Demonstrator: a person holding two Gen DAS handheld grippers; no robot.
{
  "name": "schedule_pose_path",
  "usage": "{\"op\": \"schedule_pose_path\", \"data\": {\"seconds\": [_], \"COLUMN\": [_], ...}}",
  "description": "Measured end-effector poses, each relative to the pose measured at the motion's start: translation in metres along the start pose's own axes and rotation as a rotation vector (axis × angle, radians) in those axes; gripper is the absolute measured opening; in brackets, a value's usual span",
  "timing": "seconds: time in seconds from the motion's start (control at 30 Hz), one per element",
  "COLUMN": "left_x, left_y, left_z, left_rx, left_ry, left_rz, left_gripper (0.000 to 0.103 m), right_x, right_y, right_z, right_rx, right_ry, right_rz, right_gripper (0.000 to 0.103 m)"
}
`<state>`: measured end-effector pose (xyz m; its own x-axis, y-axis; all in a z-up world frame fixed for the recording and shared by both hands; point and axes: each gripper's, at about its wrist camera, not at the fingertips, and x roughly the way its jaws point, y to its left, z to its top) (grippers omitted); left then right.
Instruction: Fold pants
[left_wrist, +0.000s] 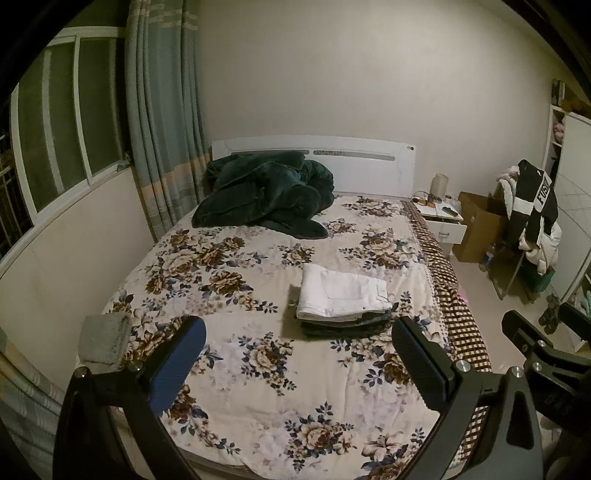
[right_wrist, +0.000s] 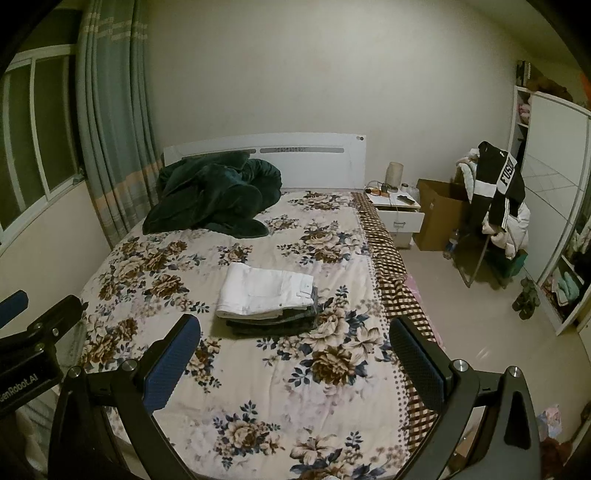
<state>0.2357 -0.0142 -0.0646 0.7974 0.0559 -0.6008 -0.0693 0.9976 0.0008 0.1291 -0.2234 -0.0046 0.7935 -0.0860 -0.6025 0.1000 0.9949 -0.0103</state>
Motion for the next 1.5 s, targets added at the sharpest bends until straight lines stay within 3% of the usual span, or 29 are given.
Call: {"op": "schedule_pose_path", "data": {"seconds": [1.5], "left_x": [-0.003], "left_y": [0.011], "left_z": [-0.015], "left_rx": [0.015], "left_ry": [0.001], "left_rz": [0.005], "left_gripper": [0.103], "right_x": [-0.002], "right_y": [0.004], "right_z": [-0.013], "right_rx": [0.014], "right_ry": [0.002], "right_rz": [0.007], "right_gripper": [0.103]}}
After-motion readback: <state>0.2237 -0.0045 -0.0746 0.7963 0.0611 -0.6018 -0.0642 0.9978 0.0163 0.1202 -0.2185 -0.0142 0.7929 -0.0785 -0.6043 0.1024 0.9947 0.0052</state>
